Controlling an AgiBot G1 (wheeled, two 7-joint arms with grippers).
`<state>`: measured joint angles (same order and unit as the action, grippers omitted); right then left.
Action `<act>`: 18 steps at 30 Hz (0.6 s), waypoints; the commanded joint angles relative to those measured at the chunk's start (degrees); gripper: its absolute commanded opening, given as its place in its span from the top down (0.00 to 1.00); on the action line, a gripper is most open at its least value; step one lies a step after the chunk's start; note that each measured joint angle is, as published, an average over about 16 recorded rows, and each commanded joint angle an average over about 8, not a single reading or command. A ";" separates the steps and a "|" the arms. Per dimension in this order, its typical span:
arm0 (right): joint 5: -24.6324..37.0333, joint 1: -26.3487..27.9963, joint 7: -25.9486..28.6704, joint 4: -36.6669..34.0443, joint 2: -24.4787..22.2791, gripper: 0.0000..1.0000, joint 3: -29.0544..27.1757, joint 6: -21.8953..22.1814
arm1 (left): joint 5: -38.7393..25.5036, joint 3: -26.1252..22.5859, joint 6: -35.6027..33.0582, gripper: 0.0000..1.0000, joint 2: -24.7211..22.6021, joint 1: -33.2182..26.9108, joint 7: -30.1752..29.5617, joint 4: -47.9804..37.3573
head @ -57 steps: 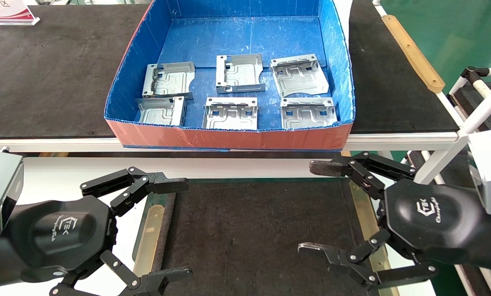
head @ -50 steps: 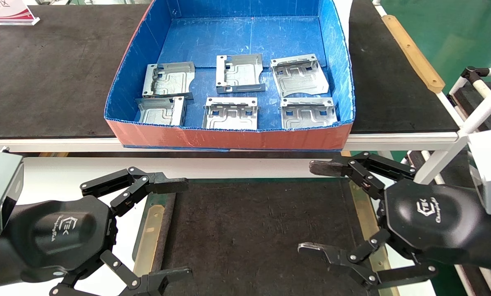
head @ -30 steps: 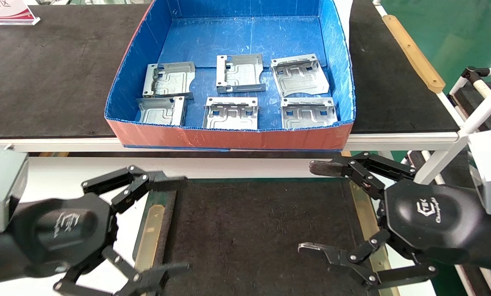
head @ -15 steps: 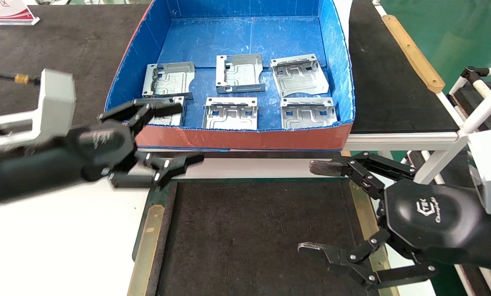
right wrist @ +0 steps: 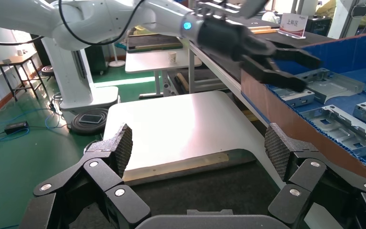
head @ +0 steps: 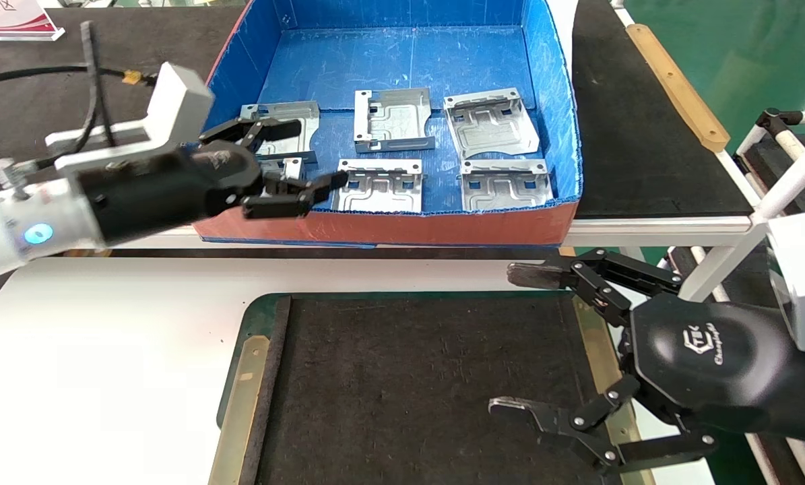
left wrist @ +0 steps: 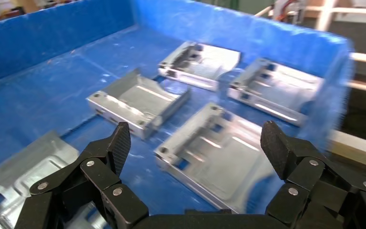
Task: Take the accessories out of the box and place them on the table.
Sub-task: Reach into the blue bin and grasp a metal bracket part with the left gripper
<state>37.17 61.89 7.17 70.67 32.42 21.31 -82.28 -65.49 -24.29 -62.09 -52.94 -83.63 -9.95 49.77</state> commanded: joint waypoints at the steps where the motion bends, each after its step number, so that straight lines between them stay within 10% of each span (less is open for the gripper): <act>1: 0.00 0.00 0.00 0.00 0.00 0.00 0.00 0.00 | -1.87 -0.88 1.91 0.00 -1.40 -1.32 -0.56 -1.48; 18: 0.00 0.00 0.00 0.00 0.00 0.00 0.00 0.00 | -10.54 -4.58 16.01 0.00 -14.50 -11.87 -0.84 -18.21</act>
<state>37.17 61.90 7.17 70.67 32.42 21.31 -82.28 -75.91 -28.86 -46.39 -67.24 -95.38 -10.92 31.54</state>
